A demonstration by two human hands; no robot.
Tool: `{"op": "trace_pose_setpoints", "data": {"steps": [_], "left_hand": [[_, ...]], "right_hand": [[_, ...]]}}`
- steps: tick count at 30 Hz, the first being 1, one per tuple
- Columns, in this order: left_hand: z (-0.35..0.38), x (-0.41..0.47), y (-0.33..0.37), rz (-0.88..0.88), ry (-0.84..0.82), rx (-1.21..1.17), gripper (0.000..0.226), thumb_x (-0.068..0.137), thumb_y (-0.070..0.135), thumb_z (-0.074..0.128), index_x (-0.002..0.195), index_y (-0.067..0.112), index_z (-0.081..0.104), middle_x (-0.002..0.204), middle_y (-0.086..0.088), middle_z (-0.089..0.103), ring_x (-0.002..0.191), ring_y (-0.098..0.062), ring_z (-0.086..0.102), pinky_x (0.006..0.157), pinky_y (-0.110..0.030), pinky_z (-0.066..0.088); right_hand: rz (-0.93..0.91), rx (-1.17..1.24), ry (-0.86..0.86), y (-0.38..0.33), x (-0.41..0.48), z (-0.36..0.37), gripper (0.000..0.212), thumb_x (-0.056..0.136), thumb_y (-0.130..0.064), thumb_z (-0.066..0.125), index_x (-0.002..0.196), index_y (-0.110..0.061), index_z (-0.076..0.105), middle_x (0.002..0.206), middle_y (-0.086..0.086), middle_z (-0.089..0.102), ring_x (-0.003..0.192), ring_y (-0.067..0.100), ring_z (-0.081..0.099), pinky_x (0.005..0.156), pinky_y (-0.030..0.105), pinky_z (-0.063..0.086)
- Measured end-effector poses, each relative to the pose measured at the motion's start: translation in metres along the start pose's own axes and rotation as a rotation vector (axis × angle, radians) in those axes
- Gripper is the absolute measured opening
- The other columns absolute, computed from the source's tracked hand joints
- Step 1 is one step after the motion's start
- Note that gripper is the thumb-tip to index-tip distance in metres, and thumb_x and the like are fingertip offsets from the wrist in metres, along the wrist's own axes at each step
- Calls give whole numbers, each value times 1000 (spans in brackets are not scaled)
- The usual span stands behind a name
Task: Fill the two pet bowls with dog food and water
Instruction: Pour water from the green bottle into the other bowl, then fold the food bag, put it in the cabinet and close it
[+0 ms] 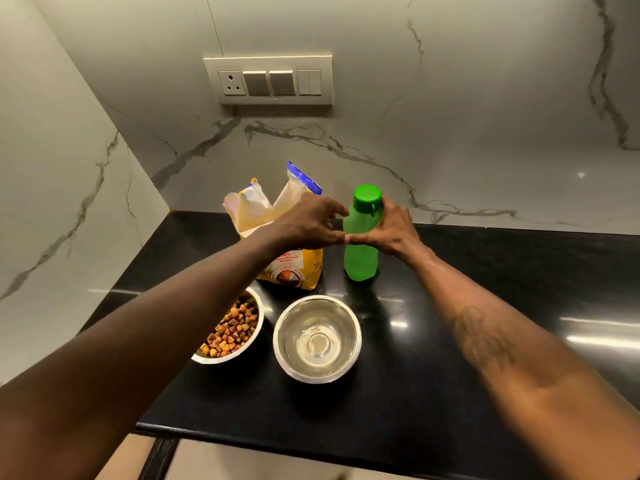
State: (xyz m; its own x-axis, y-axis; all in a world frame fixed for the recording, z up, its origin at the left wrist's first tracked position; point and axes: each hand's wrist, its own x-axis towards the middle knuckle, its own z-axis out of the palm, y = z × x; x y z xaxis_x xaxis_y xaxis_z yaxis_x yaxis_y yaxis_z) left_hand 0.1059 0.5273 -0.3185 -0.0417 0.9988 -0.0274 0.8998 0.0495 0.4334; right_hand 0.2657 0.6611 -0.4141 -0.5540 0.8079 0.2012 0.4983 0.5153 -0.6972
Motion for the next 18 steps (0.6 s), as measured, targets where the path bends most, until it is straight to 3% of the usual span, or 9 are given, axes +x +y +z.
{"op": "trace_pose_setpoints", "data": {"steps": [6, 10, 16, 18], "left_hand": [[8, -10, -25, 18, 30, 14, 55, 85, 33, 84, 130, 6, 70, 120, -17, 75, 99, -26, 74, 88, -42, 61], [4, -19, -42, 0, 54, -2, 51, 85, 32, 84, 128, 8, 72, 121, -15, 74, 95, -21, 75, 86, -37, 62], [-2, -36, -71, -59, 69, -25, 35, 84, 25, 85, 113, 8, 78, 110, -13, 78, 93, -19, 76, 83, -35, 63], [-3, -40, -84, -110, 3, -19, 25, 84, 22, 85, 103, 8, 80, 104, -11, 79, 92, -19, 75, 84, -37, 64]], "right_hand": [[19, 29, -30, 8, 4, -6, 106, 48, -56, 98, 137, -21, 55, 122, 1, 69, 112, 18, 62, 97, 32, 53], [50, 69, -93, 8, 6, -11, 106, 48, -45, 102, 139, -19, 53, 122, -1, 65, 113, 16, 60, 101, 29, 49], [133, 83, -116, 6, -5, -10, 108, 42, -53, 101, 136, -27, 55, 121, -7, 65, 113, 14, 60, 102, 30, 49], [274, -35, -196, 11, -13, -9, 95, 40, -57, 101, 122, -24, 65, 112, -3, 71, 102, 17, 67, 89, 31, 56]]}}
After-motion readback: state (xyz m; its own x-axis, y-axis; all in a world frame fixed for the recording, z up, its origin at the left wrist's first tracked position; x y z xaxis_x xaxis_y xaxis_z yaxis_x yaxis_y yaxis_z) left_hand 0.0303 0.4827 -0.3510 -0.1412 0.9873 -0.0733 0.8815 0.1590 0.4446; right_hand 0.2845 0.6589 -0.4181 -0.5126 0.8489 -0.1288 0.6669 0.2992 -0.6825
